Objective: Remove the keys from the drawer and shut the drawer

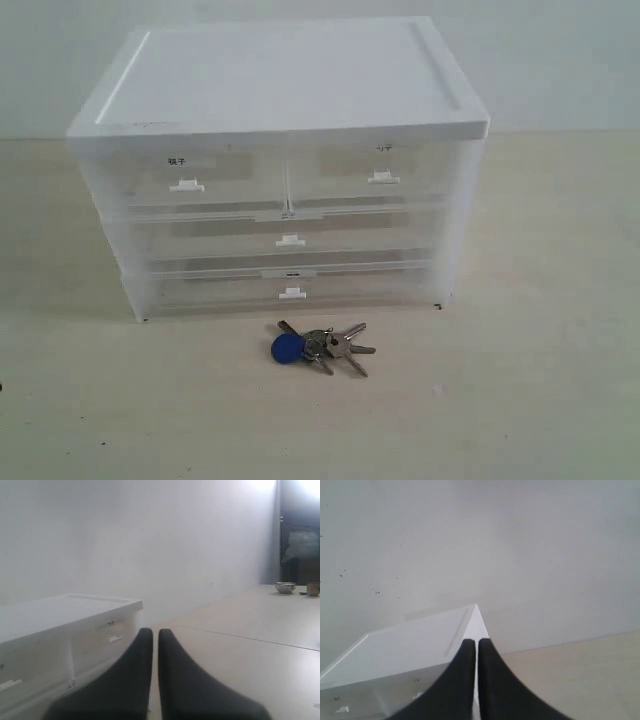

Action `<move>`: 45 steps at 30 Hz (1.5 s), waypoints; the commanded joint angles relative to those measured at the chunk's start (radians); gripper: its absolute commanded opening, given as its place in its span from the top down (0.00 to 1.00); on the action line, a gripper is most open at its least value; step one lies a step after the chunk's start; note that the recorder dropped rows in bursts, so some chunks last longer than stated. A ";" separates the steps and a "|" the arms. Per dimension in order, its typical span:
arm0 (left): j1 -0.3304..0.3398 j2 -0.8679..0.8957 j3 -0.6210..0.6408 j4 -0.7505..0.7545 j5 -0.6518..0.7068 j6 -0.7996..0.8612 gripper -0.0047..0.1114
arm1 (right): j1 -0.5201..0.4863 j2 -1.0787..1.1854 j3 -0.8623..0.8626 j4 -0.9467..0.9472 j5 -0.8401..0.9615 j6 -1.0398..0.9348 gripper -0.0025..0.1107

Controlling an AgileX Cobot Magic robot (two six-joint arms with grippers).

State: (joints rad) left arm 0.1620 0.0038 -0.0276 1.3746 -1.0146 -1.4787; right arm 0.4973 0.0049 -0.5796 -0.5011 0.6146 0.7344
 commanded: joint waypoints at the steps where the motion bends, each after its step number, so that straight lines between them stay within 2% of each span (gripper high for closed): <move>1: 0.004 -0.004 0.005 0.003 -0.010 -0.010 0.92 | 0.001 -0.005 -0.003 -0.002 0.001 -0.001 0.98; 14: 0.004 -0.004 0.007 -0.003 0.057 0.013 0.92 | 0.001 -0.005 -0.003 -0.002 0.003 -0.003 0.98; 15: 0.004 -0.004 0.015 -0.040 0.053 0.013 0.92 | 0.001 -0.005 -0.003 -0.002 0.003 -0.003 0.98; 16: 0.004 -0.004 0.028 -0.213 0.047 0.013 0.92 | 0.001 -0.005 -0.003 -0.002 0.003 -0.003 0.98; 18: 0.004 -0.004 0.028 -0.444 0.062 0.013 0.92 | 0.001 -0.005 -0.003 -0.002 0.003 -0.003 0.98; 21: 0.004 -0.004 0.028 -0.681 0.072 0.017 0.92 | 0.001 -0.005 -0.003 -0.002 0.003 -0.003 0.98; 23: 0.004 -0.004 0.028 -0.794 0.077 0.092 0.92 | 0.001 -0.005 -0.003 -0.002 0.003 -0.003 0.98; 26: 0.004 -0.004 0.028 -0.887 0.089 0.234 0.92 | 0.001 -0.005 -0.003 -0.002 0.003 -0.003 0.98; 28: 0.004 -0.004 0.028 -0.942 0.144 0.300 0.92 | 0.001 -0.005 -0.003 -0.002 0.003 -0.003 0.98; 31: 0.004 -0.004 0.028 -0.993 0.260 0.340 0.92 | 0.001 -0.005 -0.003 -0.002 0.003 -0.003 0.98; 34: 0.004 -0.004 0.028 -1.066 0.430 0.421 0.92 | 0.001 -0.005 -0.003 -0.002 0.003 -0.003 0.98; 37: 0.004 -0.004 0.028 -1.160 0.611 0.546 0.92 | 0.001 -0.005 -0.003 -0.002 0.003 -0.003 0.98; 40: 0.004 -0.004 0.028 -1.350 0.795 0.794 0.92 | 0.001 -0.005 -0.003 -0.002 0.003 -0.003 0.98; 43: 0.004 -0.004 0.028 -1.565 0.954 1.219 0.92 | 0.001 -0.005 -0.003 -0.002 0.003 -0.003 0.98; 45: 0.004 -0.004 0.028 -1.594 1.051 1.452 0.92 | 0.001 -0.005 -0.003 -0.002 0.003 -0.003 0.98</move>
State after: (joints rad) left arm 0.1620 0.0021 -0.0037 -0.1119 -0.1056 -0.3560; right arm 0.4973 0.0049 -0.5796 -0.4993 0.6176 0.7344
